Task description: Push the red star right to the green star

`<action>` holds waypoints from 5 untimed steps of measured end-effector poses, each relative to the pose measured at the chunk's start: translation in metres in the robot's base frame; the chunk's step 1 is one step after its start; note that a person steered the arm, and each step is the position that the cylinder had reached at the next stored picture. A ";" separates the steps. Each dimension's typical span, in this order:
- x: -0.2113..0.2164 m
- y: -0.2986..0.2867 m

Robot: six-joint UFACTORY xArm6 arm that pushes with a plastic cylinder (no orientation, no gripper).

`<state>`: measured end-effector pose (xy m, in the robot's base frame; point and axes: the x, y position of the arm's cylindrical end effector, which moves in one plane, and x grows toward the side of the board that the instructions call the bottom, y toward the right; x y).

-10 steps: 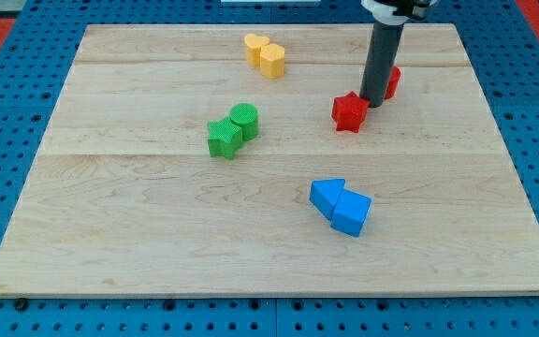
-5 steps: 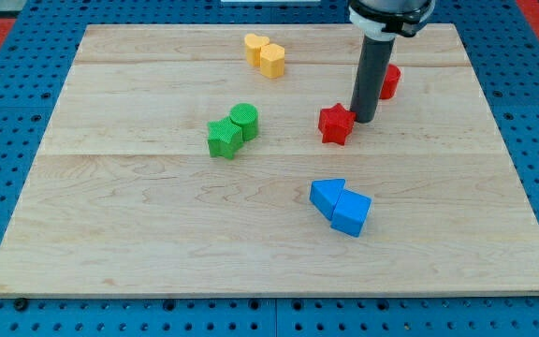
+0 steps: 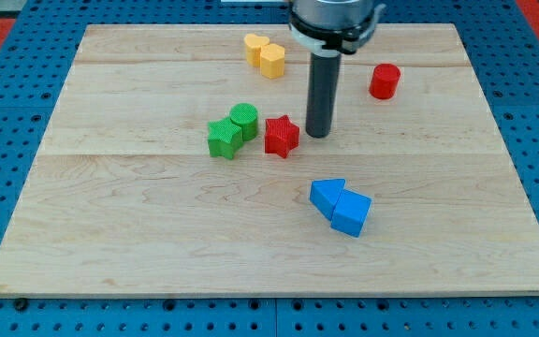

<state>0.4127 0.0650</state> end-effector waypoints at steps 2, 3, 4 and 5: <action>0.003 -0.024; 0.003 -0.056; 0.003 -0.073; 0.002 -0.074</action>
